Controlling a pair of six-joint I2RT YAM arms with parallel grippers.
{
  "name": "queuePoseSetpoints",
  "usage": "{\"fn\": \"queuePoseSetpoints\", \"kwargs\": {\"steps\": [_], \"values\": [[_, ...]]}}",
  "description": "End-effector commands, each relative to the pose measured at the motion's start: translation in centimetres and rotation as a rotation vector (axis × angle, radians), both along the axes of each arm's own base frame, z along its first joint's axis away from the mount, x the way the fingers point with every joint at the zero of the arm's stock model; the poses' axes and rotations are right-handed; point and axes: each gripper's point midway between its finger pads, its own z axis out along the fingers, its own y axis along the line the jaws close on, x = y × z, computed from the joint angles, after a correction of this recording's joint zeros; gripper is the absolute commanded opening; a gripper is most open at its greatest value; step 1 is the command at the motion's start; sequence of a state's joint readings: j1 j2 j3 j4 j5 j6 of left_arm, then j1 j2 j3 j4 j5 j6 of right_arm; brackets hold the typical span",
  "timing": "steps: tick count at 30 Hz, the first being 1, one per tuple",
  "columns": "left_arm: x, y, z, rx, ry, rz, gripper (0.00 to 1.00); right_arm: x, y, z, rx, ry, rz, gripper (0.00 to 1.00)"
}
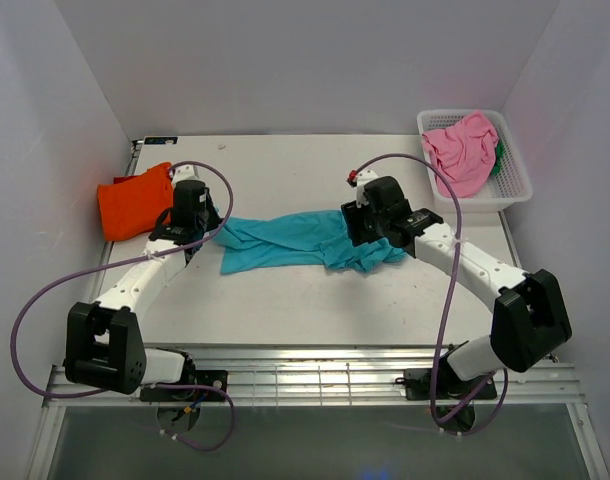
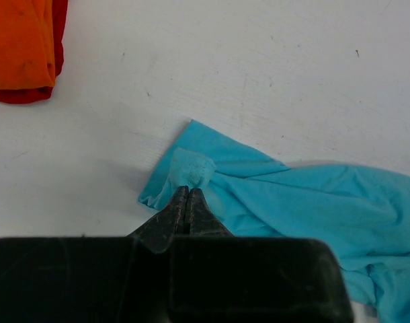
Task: Fold and stack the t-shirts
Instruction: Flatten out the tshirt
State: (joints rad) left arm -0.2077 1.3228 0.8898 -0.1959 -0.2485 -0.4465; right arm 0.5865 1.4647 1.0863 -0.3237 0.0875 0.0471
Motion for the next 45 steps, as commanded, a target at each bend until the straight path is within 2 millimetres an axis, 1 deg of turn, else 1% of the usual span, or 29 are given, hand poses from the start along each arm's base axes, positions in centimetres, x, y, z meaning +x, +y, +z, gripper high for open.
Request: {"fn": "queuePoseSetpoints", "kwargs": {"steps": [1,3,6,7,8,9,12,13,16,18,20,26,30,32,35,36,38,39,40,41,42,44,45], "values": [[0.3,0.3,1.0,-0.002,-0.034,0.027,0.00,1.3,-2.3,2.2,-0.043,-0.127,-0.099,0.63],[0.4,0.2,1.0,-0.005,-0.032,0.026,0.00,1.5,-3.0,1.5,-0.080,-0.127,-0.123,0.63],[0.4,0.1,0.8,-0.005,-0.027,0.021,0.00,1.9,-3.3,-0.1,-0.115,-0.098,-0.149,0.63],[0.3,0.2,0.8,-0.005,-0.027,0.024,0.00,1.9,-3.4,-1.3,-0.135,-0.069,-0.152,0.62],[0.2,0.3,0.7,-0.003,-0.025,0.025,0.00,2.0,-3.4,-2.0,-0.143,-0.052,-0.158,0.62],[0.1,0.2,0.8,-0.002,-0.027,0.022,0.00,1.9,-3.4,-3.5,-0.163,-0.019,-0.157,0.62],[-0.1,0.6,1.1,0.006,-0.037,0.031,0.00,1.6,-3.6,-5.6,-0.187,0.032,-0.173,0.61],[-0.2,0.6,1.2,0.006,-0.040,0.032,0.00,1.5,-3.8,-6.7,-0.202,0.055,-0.180,0.60],[-0.1,0.5,1.4,0.002,-0.044,0.027,0.00,1.5,-4.3,-8.2,-0.237,0.084,-0.201,0.60],[-0.1,0.4,1.5,0.001,-0.044,0.023,0.00,1.6,-4.7,-8.7,-0.254,0.090,-0.215,0.60],[-0.1,0.4,1.5,0.000,-0.045,0.021,0.00,1.7,-4.9,-8.7,-0.260,0.088,-0.223,0.60],[-0.1,0.2,1.5,-0.003,-0.044,0.015,0.00,2.2,-6.1,-8.3,-0.284,0.065,-0.237,0.59],[-0.1,0.2,1.3,-0.005,-0.039,0.013,0.00,2.8,-6.3,-7.7,-0.288,0.049,-0.233,0.59],[-0.2,0.2,1.2,-0.004,-0.038,0.013,0.00,3.0,-6.6,-7.7,-0.284,0.052,-0.243,0.59],[-0.2,0.1,1.2,-0.005,-0.038,0.010,0.00,3.0,-6.7,-8.2,-0.273,0.070,-0.238,0.59],[-0.2,0.2,1.2,-0.005,-0.038,0.012,0.00,2.9,-6.8,-8.7,-0.277,0.082,-0.235,0.59],[-0.2,0.1,1.2,-0.005,-0.038,0.010,0.00,2.8,-6.8,-9.2,-0.278,0.096,-0.233,0.50],[-0.1,0.2,1.2,-0.003,-0.038,0.012,0.00,2.7,-6.7,-9.5,-0.277,0.106,-0.225,0.43],[-0.1,0.2,1.2,-0.004,-0.038,0.013,0.00,2.6,-6.6,-9.6,-0.273,0.110,-0.223,0.21],[-0.1,0.3,1.1,-0.002,-0.035,0.016,0.00,2.5,-6.5,-9.6,-0.266,0.113,-0.223,0.12],[-0.1,0.3,1.0,0.001,-0.034,0.016,0.00,2.6,-6.5,-9.4,-0.260,0.110,-0.226,0.08],[-0.1,0.4,1.0,0.004,-0.032,0.018,0.00,2.6,-6.5,-8.7,-0.253,0.098,-0.230,0.08],[-0.1,0.3,1.1,0.002,-0.036,0.017,0.00,2.8,-6.6,-7.8,-0.246,0.075,-0.240,0.08]]}}
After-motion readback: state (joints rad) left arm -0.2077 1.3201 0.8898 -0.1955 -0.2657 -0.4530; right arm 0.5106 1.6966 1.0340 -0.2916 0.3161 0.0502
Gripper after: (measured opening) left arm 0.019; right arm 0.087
